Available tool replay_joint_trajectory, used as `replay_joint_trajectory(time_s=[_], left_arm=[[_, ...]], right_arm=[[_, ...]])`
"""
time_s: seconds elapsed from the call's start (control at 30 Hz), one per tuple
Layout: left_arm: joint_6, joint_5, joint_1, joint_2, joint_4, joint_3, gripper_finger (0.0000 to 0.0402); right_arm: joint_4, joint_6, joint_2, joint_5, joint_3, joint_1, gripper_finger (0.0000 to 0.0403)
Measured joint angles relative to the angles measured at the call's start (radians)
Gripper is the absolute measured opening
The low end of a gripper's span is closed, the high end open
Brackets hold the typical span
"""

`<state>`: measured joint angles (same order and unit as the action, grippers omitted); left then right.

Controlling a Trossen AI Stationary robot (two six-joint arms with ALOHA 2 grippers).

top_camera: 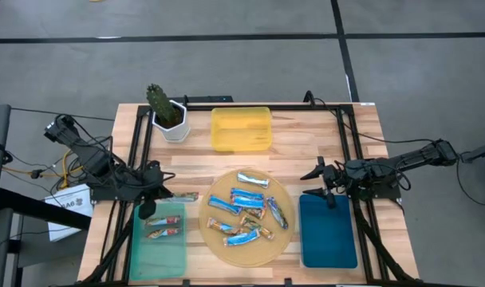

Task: Pick and place Granola Bars by type
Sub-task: Put the red granola bar into the light blue bin

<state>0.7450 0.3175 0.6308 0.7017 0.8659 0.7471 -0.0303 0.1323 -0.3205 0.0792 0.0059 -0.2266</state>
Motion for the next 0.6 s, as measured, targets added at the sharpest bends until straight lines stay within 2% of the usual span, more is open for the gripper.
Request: replay_joint_trajectory(time_s=[0.13, 0.27, 0.6], left_arm=[[0.079, -0.034, 0.0, 0.003, 0.009, 0.0, 0.0], [0.246, -0.097, 0.016, 0.016, 0.025, 0.0, 0.0], [0.582, -0.244, 0.198, 0.02, 0.034, 0.0, 0.0]], right_arm=[[0.0, 0.0, 0.0, 0.0, 0.0, 0.0, 0.0234], [0.0, 0.0, 0.0, 0.0, 0.0, 0.0, 0.0234], [0.0, 0.0, 0.0, 0.0, 0.0, 0.0, 0.0234]])
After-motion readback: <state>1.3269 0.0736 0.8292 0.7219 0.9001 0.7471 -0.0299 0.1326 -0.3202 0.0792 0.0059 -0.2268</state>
